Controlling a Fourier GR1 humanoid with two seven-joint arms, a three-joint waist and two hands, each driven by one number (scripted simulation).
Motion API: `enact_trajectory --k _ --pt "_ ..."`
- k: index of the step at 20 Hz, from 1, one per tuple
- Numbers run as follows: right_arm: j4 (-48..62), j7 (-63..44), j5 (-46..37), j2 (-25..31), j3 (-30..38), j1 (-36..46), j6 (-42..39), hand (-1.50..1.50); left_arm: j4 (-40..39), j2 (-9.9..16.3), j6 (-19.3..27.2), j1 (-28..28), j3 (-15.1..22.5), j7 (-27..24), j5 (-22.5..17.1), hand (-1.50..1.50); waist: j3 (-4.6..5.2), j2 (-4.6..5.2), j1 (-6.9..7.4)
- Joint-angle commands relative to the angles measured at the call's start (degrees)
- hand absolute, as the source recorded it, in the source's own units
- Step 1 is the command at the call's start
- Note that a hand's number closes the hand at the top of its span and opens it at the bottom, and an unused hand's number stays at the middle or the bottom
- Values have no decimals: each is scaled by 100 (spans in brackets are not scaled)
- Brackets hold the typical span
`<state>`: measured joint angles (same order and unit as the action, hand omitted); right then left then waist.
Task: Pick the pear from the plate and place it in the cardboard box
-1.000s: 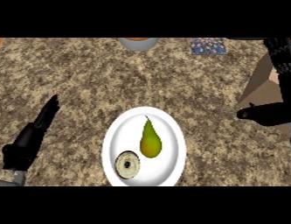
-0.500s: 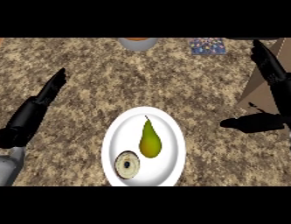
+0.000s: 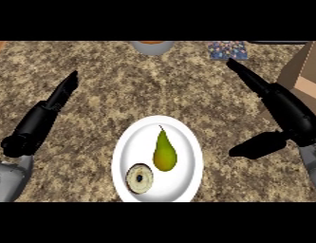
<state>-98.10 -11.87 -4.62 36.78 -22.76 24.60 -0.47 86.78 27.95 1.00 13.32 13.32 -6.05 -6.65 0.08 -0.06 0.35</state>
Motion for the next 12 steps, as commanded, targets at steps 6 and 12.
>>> enact_trajectory --k 6,12 --pt "-379 -2239 -38 -293 -1061 1407 -1780 -150 -123 -38 -216 371 -173 214 -56 0 5 2 41" --pt "-256 -3736 126 -964 -1203 2158 -2588 -150 171 -2 -289 -202 -290 -27 -13 0 0 -12 46"
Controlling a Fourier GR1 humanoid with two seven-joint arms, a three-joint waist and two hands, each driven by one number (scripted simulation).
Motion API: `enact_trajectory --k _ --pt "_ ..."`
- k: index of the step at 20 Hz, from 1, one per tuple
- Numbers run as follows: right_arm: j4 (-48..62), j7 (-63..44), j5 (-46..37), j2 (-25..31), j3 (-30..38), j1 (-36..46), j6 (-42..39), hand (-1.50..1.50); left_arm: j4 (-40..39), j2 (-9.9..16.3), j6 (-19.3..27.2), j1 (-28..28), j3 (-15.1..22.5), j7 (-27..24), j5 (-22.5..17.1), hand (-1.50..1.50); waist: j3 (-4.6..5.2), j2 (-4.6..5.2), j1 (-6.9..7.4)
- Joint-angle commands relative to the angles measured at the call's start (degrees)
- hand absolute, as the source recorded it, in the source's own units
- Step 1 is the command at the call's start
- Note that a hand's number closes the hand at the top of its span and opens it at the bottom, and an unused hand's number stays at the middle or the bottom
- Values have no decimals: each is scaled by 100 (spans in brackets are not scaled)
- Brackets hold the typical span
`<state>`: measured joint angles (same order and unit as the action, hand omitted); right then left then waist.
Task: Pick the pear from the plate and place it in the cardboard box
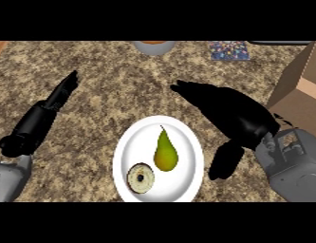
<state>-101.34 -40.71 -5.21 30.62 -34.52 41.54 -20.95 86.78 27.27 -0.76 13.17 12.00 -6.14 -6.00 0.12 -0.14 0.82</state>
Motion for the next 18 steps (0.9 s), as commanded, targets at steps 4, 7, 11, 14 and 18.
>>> enact_trajectory --k 4,7,11,14,18 --pt "26 -1773 -2 -1114 -474 394 -593 -150 320 -137 26 -84 -86 261 125 0 -7 -4 -31" --pt "520 -1853 -32 -1475 -253 577 -696 -150 107 -157 -104 -45 -197 134 208 0 -8 10 -37" --pt "485 -2155 -235 -1851 -520 378 -588 -150 -9 -210 -263 114 -291 135 209 0 -9 6 -75" --pt "556 -1941 -727 -1898 -724 107 -446 -150 172 -317 -105 -213 -260 52 423 0 -10 4 -61" --pt "563 -2161 -770 -1888 -468 274 -879 -150 89 -389 -275 -131 -320 31 406 0 -9 2 -81"
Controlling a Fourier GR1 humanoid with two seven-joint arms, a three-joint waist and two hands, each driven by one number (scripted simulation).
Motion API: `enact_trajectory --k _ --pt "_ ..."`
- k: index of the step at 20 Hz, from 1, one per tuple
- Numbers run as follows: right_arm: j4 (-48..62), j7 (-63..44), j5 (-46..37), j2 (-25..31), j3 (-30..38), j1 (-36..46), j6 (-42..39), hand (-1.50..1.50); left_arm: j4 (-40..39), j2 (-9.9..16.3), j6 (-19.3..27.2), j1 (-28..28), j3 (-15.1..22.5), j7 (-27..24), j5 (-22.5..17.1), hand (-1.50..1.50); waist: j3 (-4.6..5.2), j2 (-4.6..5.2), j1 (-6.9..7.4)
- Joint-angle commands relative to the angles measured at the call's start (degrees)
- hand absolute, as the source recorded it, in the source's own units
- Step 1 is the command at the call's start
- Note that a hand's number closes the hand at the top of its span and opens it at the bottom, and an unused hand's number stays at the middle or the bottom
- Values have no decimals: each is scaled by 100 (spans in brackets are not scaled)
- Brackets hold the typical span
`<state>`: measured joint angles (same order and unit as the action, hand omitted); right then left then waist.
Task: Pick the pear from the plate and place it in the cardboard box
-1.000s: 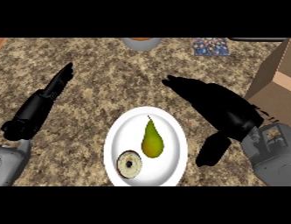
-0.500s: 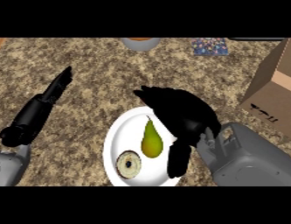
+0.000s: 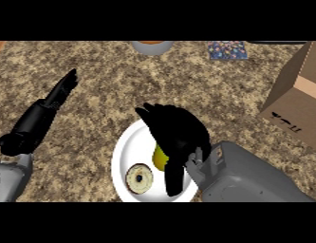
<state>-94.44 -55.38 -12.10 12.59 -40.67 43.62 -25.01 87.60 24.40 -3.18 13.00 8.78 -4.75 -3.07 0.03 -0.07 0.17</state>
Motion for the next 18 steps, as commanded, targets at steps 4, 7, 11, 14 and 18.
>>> enact_trajectory --k 4,7,11,14,18 --pt "357 -128 -560 -246 311 30 -376 -150 -38 2 -309 19 -265 -30 45 0 -1 4 1" --pt "415 -24 -841 -310 111 -259 -391 -150 -127 -235 -221 -82 -121 -84 246 0 -1 4 -11" --pt "866 77 -1239 -586 -3 -318 -440 -150 -86 -242 -304 45 -264 -41 274 0 -1 6 -1" --pt "721 298 -1517 -448 171 -619 -436 -150 112 -322 -228 -258 -275 -118 455 0 -2 0 0" --pt "1397 799 -1747 -710 664 -325 -632 -150 103 -407 -396 -97 -418 134 425 0 -2 6 12"
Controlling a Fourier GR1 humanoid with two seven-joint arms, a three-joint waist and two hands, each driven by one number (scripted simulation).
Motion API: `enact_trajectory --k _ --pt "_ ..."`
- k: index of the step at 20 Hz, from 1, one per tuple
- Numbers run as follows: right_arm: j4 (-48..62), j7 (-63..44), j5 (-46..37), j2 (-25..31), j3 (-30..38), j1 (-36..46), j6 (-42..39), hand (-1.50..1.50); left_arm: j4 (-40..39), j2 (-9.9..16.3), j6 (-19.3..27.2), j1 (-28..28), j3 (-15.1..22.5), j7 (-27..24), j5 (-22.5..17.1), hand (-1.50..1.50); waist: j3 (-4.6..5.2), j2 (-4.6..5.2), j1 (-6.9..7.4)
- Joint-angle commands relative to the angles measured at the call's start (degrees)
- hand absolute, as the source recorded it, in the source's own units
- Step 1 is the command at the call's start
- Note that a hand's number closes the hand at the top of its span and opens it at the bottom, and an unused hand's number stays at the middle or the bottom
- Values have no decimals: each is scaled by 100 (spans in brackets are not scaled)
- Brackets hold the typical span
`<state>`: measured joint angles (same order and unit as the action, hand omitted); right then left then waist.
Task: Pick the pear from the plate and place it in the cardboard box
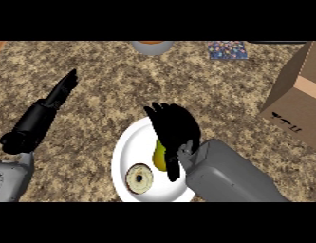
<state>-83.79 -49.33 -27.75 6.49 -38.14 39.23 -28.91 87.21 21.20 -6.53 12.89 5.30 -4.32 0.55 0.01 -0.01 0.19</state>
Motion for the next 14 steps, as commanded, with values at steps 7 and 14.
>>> enact_trajectory --k 7,14 --pt "388 371 -785 -630 237 -490 -192 -150 255 -354 -84 -164 -63 112 387 0 -1 -3 1" --pt "928 703 -1303 -587 566 -406 -166 -150 -413 -100 -576 170 -672 -347 145 0 1 8 -6"
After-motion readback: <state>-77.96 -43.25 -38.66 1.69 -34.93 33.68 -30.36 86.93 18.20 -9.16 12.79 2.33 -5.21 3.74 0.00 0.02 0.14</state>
